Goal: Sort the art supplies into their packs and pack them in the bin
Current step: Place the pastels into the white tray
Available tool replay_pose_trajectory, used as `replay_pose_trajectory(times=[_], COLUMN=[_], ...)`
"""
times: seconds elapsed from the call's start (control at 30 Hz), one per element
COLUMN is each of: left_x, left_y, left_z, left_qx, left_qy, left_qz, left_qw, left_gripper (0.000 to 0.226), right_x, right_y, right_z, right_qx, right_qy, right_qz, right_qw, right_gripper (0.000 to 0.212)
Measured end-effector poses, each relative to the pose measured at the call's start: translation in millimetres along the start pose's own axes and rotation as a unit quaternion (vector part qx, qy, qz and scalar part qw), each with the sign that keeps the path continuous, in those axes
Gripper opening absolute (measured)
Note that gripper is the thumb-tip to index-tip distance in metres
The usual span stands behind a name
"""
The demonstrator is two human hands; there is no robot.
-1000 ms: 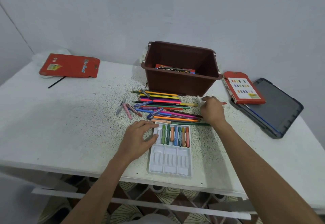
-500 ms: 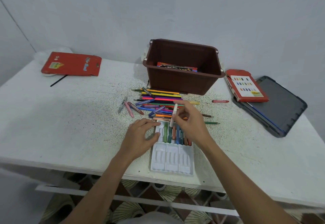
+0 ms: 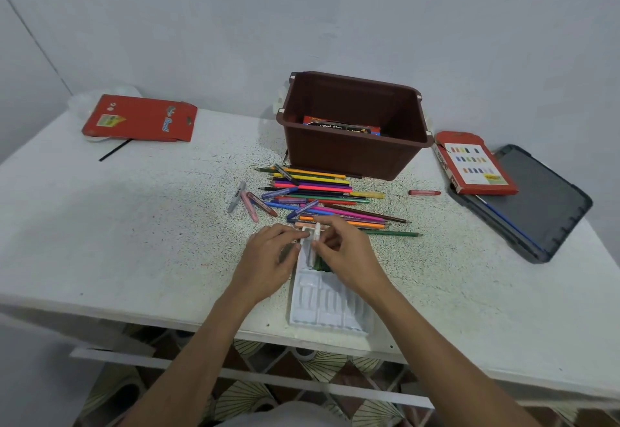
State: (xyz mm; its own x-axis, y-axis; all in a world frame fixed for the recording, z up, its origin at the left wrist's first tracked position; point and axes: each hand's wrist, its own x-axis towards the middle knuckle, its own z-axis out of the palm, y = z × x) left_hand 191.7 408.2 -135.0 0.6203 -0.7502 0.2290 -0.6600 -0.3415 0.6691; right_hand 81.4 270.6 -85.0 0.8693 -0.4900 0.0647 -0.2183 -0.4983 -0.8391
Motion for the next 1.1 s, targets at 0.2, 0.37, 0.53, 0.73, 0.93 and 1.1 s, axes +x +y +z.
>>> replay_pose_trajectory(times=[0.2, 0.37, 0.53, 0.73, 0.93, 1.1], left_x=[-1.6, -1.6, -1.9, -2.1, -2.5, -3.0], left_y=[-0.1, -1.2, 0.0, -0.3, 0.5, 1.1], left_z=[-0.5, 0.5, -0.1, 0.2, -0.7, -1.6], left_qx=[-0.006, -0.012, -0.009, -0.017, -0.018, -0.017], left_qy=[0.001, 0.006, 0.009, 0.005, 0.008, 0.011], left_qz=[0.003, 0.002, 0.003, 0.003, 0.000, 0.008], left_qw=[1.000, 1.000, 1.000, 1.000, 1.000, 1.000], left_gripper=[0.042, 0.037, 0.036, 0.038, 0.036, 0.037], right_x=[3.1, 6.3, -0.4, -6.2, -8.9, -11.6], right_y=[-2.0, -4.9, -0.3, 7.8, 17.3, 23.5], right_z=[1.2, 5.8, 12.0, 17.9, 22.5, 18.8], right_qx=[-0.080, -0.171, -0.143, -0.199, -0.276, -0.294], right_qy=[-0.009, -0.014, 0.004, 0.027, 0.044, 0.057], right_qz=[-0.003, -0.028, -0.050, -0.099, -0.136, -0.128], right_qw=[0.997, 0.985, 0.988, 0.975, 0.950, 0.945], right_gripper=[0.030, 0.034, 0.031, 0.005, 0.012, 0.028])
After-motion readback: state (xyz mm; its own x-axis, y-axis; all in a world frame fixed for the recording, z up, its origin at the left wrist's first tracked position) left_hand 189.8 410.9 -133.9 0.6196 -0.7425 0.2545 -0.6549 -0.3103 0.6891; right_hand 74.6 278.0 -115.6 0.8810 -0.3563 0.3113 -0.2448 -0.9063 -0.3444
